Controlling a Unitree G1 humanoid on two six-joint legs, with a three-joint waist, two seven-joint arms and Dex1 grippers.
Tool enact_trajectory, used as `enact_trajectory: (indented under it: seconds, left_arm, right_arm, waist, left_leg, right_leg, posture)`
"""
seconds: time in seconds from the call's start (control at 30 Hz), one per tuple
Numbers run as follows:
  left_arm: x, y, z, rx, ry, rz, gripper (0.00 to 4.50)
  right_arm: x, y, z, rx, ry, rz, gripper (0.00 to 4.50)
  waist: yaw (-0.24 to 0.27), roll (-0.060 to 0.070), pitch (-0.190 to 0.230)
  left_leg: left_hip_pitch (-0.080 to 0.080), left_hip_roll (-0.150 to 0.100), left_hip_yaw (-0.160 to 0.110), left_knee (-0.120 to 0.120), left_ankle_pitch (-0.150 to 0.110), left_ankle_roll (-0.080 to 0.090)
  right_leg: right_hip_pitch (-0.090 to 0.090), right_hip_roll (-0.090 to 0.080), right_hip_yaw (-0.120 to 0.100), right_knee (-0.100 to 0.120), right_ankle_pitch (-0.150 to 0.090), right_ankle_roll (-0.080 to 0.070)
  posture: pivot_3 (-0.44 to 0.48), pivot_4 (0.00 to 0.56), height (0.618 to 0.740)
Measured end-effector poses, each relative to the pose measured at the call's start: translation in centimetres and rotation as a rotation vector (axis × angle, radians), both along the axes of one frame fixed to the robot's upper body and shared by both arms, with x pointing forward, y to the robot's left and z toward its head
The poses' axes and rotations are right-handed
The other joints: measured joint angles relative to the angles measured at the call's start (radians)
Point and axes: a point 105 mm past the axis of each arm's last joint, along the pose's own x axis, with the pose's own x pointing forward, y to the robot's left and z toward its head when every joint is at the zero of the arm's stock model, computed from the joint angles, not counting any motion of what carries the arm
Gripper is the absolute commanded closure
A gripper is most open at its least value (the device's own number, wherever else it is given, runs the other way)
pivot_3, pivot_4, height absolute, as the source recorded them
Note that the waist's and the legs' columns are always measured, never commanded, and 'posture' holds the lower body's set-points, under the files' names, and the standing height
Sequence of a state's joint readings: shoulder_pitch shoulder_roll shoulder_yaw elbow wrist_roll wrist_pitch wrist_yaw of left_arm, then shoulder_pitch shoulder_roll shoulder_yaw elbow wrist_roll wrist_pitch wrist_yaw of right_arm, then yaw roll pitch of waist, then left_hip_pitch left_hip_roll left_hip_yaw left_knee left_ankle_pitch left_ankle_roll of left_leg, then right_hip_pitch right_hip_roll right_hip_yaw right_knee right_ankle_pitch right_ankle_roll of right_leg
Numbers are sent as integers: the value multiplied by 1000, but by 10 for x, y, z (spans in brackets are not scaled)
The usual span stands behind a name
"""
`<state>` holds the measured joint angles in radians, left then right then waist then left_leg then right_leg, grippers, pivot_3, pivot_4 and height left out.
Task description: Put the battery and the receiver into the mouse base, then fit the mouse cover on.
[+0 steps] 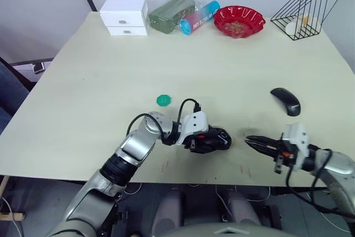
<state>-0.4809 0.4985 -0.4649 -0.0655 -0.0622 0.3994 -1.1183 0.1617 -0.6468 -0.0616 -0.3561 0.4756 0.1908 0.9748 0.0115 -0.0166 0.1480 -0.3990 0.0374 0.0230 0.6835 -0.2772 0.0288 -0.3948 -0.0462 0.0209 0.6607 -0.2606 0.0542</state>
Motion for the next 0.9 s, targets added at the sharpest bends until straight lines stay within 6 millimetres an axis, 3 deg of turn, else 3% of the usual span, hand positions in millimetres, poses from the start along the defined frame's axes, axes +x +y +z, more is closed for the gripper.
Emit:
enact_trajectory:
  seconds: [0.07, 0.1, 0.2, 0.27, 0.67, 0.87, 0.9]
  left_arm:
    - [0, 0, 0, 5, -4, -9, 1523]
    - [1, 1, 1, 9, -7, -16, 1523]
    - [2, 1, 1, 10, -10, -21, 1523]
    - [2, 1, 1, 11, -12, -24, 1523]
    - [2, 2, 1, 15, -10, -28, 1523]
    - [3, 3, 1, 17, -10, -26, 1523]
    - [3, 3, 1, 18, -10, -25, 1023]
  right_arm:
    - [-5, -15, 9, 3, -17, 14, 2558]
    - [-8, -35, 19, -14, -65, -2, 2190]
    - [-14, -47, 15, -12, -62, -1, 1159]
    - [-19, -62, 13, -18, -73, -22, 152]
    - [-43, -94, 23, 59, -165, 28, 60]
    - [-49, -96, 19, 56, -158, 60, 60]
    - [-50, -96, 20, 59, -159, 62, 13]
  waist:
    - [1, 0, 0]
    - [-1, 0, 0]
    - [0, 0, 0]
    - [0, 0, 0]
    - [-2, 0, 0]
    - [-2, 1, 0]
    - [-2, 1, 0]
  left_leg:
    - [0, 0, 0, 0, 0, 0]
    - [0, 0, 0, 0, 0, 0]
    - [0, 0, 0, 0, 0, 0]
    - [0, 0, 1, 0, 0, 0]
    - [1, 0, 1, 0, 0, 0]
    - [1, 0, 1, 0, 0, 0]
    - [1, 0, 1, 0, 0, 0]
  right_leg:
    - [0, 0, 0, 0, 0, 0]
    - [0, 0, 0, 0, 0, 0]
    - [0, 1, 0, 0, 0, 0]
    - [0, 1, 1, 0, 0, 0]
    - [0, 1, 1, 0, 0, 0]
    - [0, 1, 2, 0, 0, 0]
    - [0, 1, 2, 0, 0, 0]
  posture:
    - [0, 150, 740]
    - [0, 150, 740]
    - [0, 150, 740]
    - [0, 150, 740]
    - [0, 150, 740]
    - [0, 150, 740]
    - [0, 150, 740]
